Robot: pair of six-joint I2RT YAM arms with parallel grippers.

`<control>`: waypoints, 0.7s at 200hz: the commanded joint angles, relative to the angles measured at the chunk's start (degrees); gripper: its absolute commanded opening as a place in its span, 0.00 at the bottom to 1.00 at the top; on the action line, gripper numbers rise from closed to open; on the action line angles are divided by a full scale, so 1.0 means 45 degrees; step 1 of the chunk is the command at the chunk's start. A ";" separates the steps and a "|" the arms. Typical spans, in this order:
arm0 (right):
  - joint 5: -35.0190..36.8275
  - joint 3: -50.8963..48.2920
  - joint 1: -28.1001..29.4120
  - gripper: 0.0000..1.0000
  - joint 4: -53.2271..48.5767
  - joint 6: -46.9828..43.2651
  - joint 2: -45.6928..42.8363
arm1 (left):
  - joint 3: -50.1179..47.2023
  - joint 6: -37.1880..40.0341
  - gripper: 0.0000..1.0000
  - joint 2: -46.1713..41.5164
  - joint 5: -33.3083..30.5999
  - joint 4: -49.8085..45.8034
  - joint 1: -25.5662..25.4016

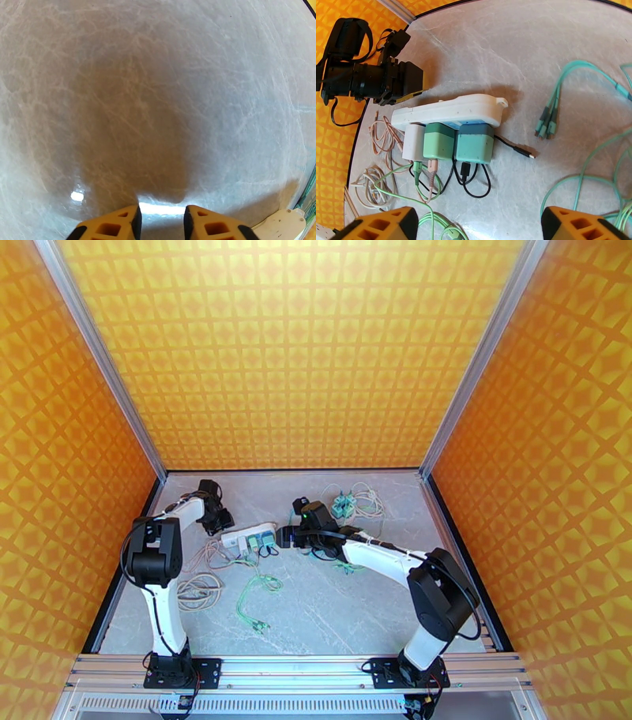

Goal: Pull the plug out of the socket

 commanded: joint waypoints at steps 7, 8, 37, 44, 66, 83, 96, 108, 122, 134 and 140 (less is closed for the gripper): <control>-0.0610 0.1270 0.0125 0.76 0.1131 -0.2468 0.1253 | 0.0245 0.0322 0.36 -0.1424 0.0311 -0.0868 0.0254; -0.0610 0.1287 0.0125 0.76 0.1180 -0.2584 0.1290 | 0.0246 0.0331 0.36 -0.1460 0.0333 -0.0887 0.0256; -0.1151 0.2735 0.0111 0.81 0.1288 -0.5702 0.2721 | 0.0082 0.0285 0.40 -0.2453 0.0521 -0.1471 0.0259; -0.1426 0.3430 0.0106 0.81 0.0835 -0.6189 0.3164 | -0.0100 0.0264 0.41 -0.2774 0.0564 -0.1528 0.0269; -0.2303 0.5873 0.0086 0.80 -0.1041 -0.6988 0.4708 | -0.0666 0.0084 0.50 -0.3776 0.0609 -0.1597 0.0270; -0.3131 0.7319 0.0086 0.79 -0.2237 -0.7753 0.5850 | -0.1000 -0.0093 0.53 -0.4439 0.0686 -0.1654 0.0260; -0.3311 0.7950 0.0091 0.79 -0.2847 -0.8257 0.6473 | -0.1275 -0.0250 0.54 -0.4884 0.0790 -0.1671 0.0276; -0.3303 0.8171 0.0086 0.79 -0.3075 -0.8604 0.6853 | -0.1601 -0.0364 0.55 -0.5276 0.0945 -0.1630 0.0272; -0.3301 0.8319 0.0086 0.80 -0.3144 -0.8956 0.7094 | -0.1930 -0.0400 0.55 -0.5650 0.0999 -0.1638 0.0261; -0.3137 0.8445 0.0086 0.81 -0.3218 -0.9160 0.7312 | -0.2191 -0.0399 0.55 -0.5930 0.0999 -0.1688 0.0297; -0.3042 0.8617 0.0096 0.82 -0.3304 -0.9271 0.7470 | -0.2281 -0.0417 0.55 -0.6049 0.0999 -0.1724 0.0297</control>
